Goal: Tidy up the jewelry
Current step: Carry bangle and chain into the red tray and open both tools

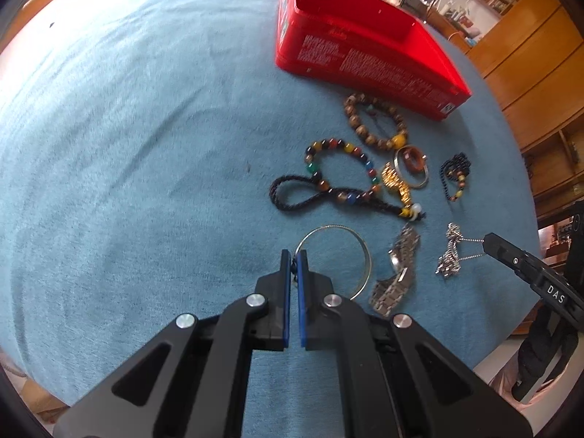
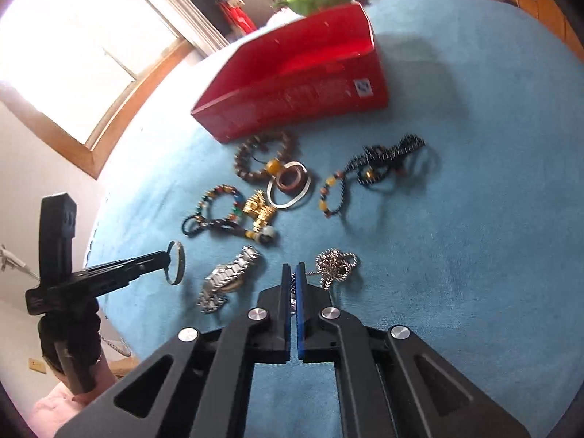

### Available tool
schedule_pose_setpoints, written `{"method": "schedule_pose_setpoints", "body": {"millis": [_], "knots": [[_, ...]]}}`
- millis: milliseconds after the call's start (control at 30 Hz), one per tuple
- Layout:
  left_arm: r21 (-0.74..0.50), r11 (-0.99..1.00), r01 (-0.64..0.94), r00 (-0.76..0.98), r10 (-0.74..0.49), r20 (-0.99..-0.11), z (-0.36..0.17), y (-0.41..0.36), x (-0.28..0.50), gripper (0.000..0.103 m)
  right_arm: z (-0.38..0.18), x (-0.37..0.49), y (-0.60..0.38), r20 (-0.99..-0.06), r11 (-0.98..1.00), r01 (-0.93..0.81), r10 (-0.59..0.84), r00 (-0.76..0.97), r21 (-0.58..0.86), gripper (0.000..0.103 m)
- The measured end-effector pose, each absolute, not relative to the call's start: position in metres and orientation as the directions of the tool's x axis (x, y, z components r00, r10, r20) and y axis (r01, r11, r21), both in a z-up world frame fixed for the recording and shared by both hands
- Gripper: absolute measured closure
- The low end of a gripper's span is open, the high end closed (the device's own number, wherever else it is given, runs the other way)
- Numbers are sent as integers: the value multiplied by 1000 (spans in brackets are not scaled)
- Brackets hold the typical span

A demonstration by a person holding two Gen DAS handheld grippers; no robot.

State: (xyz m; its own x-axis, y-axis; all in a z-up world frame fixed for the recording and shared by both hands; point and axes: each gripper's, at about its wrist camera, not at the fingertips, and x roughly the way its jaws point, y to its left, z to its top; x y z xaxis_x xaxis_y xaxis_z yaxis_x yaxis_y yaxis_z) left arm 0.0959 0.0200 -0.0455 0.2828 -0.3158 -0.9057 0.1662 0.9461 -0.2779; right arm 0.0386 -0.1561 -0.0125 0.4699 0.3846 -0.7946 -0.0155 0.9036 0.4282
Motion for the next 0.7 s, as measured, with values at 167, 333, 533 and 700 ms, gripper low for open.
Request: {"method": "schedule_pose_setpoints", "body": {"millis": [167, 333, 533, 700], "knots": [[-291, 941, 174, 310, -332, -891, -35, 22, 93, 102, -1, 37, -155, -774, 894, -37, 406, 486, 446, 101], [-297, 939, 171, 310, -338, -889, -36, 23, 93, 101, -28, 48, -150, -838, 921, -24, 365, 405, 389, 101], [-291, 939, 182, 303, -335, -892, -39, 21, 93, 101, -34, 45, -136, -885, 984, -14, 168, 435, 180, 28], [-290, 938, 188, 303, -336, -892, -40, 18, 93, 101, -49, 48, -122, -911, 976, -70, 220, 348, 208, 32]]}}
